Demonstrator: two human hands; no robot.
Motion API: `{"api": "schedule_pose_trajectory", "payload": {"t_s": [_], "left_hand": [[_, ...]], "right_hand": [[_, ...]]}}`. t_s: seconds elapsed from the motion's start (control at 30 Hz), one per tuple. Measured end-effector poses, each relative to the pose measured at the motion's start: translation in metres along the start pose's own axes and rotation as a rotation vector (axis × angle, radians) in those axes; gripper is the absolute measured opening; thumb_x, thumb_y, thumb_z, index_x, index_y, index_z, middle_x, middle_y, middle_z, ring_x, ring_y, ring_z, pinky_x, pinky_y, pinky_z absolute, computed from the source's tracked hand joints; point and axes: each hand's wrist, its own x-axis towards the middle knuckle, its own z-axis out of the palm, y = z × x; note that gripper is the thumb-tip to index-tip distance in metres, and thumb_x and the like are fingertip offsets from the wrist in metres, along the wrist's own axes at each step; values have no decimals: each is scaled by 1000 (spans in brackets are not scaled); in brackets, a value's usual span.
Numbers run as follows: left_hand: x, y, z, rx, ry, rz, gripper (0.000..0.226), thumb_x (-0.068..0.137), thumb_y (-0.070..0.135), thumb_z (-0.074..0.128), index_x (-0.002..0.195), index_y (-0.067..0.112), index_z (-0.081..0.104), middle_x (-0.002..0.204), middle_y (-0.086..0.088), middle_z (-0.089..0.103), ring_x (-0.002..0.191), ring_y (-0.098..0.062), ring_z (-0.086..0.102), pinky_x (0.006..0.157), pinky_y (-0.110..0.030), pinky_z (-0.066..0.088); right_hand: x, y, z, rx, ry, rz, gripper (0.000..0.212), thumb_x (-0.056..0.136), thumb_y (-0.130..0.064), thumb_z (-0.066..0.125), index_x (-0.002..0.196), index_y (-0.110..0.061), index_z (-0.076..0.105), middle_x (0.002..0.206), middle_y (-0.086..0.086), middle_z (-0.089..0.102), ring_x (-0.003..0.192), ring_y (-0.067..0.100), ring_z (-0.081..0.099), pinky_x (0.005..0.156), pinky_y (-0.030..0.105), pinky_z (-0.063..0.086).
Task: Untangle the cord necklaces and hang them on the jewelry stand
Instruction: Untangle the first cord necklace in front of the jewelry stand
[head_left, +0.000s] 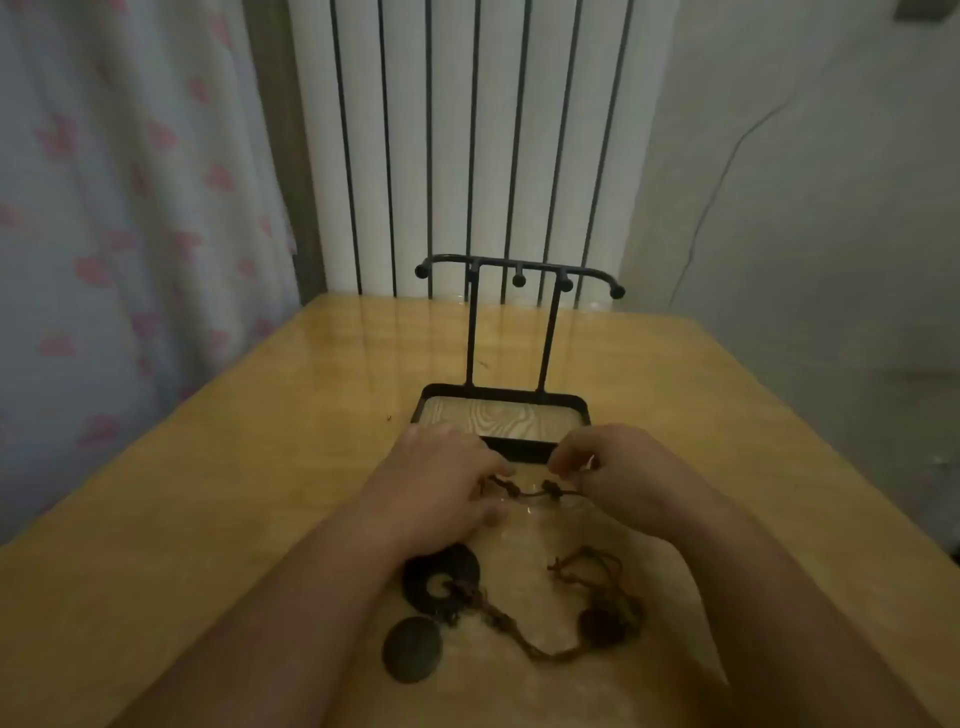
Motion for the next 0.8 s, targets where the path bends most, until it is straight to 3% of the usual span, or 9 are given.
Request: {"api": "schedule_pose_trajectory", "payload": {"t_s": [0.17,0.27,0.4,0.53,0.6,0.8], "left_hand": [[4,-5,5,80,-9,-64,39,98,43,51,136,38,54,124,10,58,119,-13,47,104,-35,39],[4,-11,3,61,25,-141,29,98,33,55,126,38,61,118,10,62,110,-12,53,96,-31,44],[1,-13,-2,74,82,-252,25,97,29,55,119,34,67,113,9,62,105,-12,53,93,-31,48],[0,-5,-9,-349,231,-276,45,95,26,60,138,38,51,134,12,55,125,-9,48,104,-32,44],[-2,2,-13,-568,222,-208,54,95,19,60,142,41,45,138,17,52,131,-4,44,110,-33,40],[-4,4,-12,-710,143,-134,50,97,23,60,137,49,48,134,23,54,127,1,46,110,-37,43]], "right_hand": [[1,-1,8,-109,-51,78,34,89,-18,66,119,-34,65,108,-14,60,98,6,56,84,21,51],[2,-2,9,-199,-56,83,24,89,-23,67,111,-31,70,109,-9,65,99,9,59,89,27,54],[2,1,6,-188,13,67,14,94,-25,59,106,-29,67,103,-8,62,94,11,58,85,29,53],[-2,-5,4,167,78,-22,7,98,-22,53,98,-25,60,87,-6,67,81,12,63,75,32,54],[-6,-11,4,262,101,-77,11,99,-19,51,93,-25,58,80,-4,69,76,11,64,71,29,53],[-12,-19,2,365,111,-201,15,98,-15,52,89,-25,58,75,-8,69,70,7,61,65,22,49]]}}
